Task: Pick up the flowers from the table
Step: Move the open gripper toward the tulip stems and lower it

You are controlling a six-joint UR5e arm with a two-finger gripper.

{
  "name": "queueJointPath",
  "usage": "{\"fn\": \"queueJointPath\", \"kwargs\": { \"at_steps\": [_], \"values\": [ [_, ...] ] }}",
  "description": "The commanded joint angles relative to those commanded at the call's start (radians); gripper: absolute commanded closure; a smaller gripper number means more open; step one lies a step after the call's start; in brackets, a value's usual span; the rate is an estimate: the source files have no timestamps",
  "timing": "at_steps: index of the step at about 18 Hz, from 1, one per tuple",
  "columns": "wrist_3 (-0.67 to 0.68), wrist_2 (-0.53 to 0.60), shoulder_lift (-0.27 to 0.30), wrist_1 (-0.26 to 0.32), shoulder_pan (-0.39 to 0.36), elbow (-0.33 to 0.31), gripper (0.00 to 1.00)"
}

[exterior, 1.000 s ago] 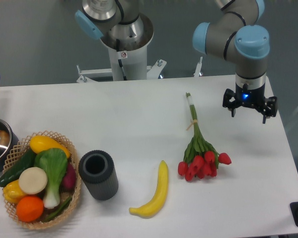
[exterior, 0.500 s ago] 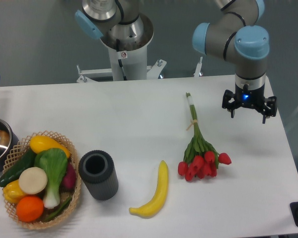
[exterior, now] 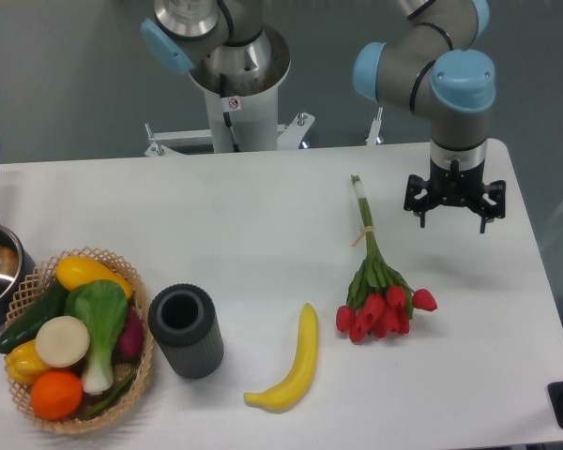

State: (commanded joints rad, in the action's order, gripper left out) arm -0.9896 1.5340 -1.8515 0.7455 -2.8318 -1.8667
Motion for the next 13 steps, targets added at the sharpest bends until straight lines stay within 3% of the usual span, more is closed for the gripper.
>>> {"fn": "queueJointPath", "kwargs": {
  "at_steps": [6,13],
  "values": [
    [0.123,-0.048,0.008,0.002,0.029,-0.064,0.0],
    [0.287,-0.097,0.002,0.003,0.063,-0.087,0.0]
  ]
}}
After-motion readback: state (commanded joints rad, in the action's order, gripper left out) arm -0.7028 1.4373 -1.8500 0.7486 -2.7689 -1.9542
